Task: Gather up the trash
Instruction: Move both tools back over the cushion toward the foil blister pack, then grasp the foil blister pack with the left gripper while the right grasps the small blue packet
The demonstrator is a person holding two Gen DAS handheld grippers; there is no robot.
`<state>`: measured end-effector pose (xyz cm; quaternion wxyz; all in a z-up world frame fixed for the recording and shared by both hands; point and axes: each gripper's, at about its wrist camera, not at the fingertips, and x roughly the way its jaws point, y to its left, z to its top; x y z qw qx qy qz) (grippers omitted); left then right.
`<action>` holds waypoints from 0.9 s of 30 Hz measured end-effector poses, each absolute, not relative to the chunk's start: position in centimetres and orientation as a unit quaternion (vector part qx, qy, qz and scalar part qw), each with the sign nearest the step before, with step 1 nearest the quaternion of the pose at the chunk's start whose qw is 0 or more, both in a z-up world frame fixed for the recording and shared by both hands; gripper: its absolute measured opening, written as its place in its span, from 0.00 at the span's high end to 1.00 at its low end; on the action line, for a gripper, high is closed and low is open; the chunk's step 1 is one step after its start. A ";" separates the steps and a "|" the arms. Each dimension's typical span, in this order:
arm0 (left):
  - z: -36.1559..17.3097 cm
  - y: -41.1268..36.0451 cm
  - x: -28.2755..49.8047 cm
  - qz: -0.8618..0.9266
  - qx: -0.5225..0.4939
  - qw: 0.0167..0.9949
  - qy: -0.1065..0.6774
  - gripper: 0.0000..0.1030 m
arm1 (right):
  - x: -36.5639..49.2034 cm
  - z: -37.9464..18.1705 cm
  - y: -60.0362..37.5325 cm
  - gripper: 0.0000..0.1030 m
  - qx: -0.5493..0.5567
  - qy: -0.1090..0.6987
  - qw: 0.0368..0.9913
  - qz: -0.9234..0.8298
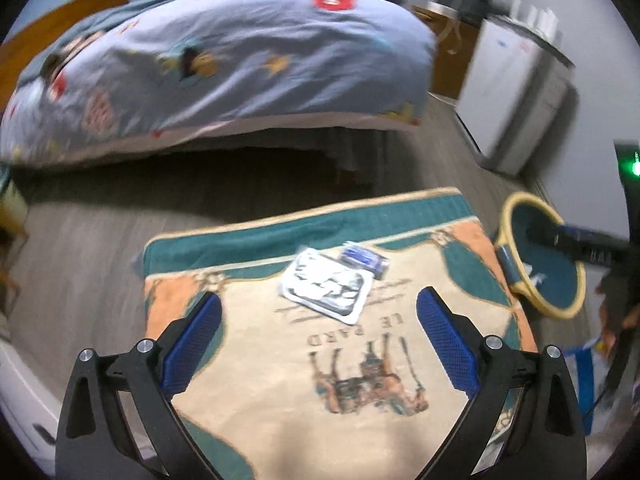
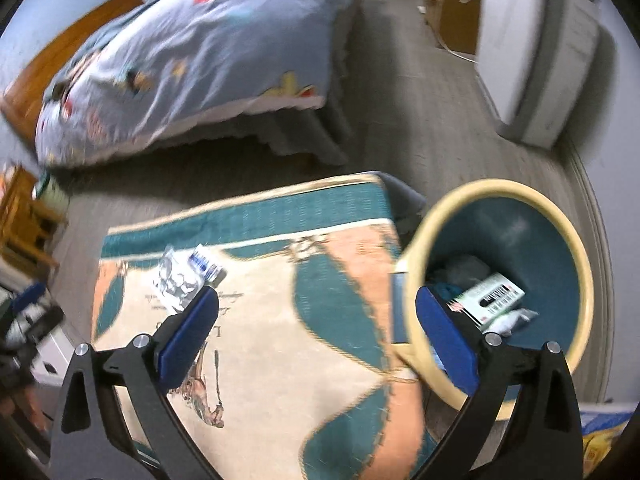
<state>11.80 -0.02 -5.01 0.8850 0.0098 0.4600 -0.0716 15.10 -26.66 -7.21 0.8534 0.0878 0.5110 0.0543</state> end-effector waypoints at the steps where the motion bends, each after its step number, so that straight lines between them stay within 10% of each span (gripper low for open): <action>1: -5.1 0.7 12.0 -0.067 0.008 0.886 0.459 0.06 | 15.3 -7.5 -26.0 0.06 0.080 0.514 0.852 0.057; 17: -9.5 4.6 17.4 -0.043 0.047 0.869 0.491 0.06 | 20.8 -13.0 -15.7 0.06 -0.025 0.553 0.826 0.103; 27: -10.4 6.4 19.6 -0.037 -0.003 0.860 0.509 0.06 | 23.2 -16.2 -11.8 0.37 -0.047 0.575 0.805 0.141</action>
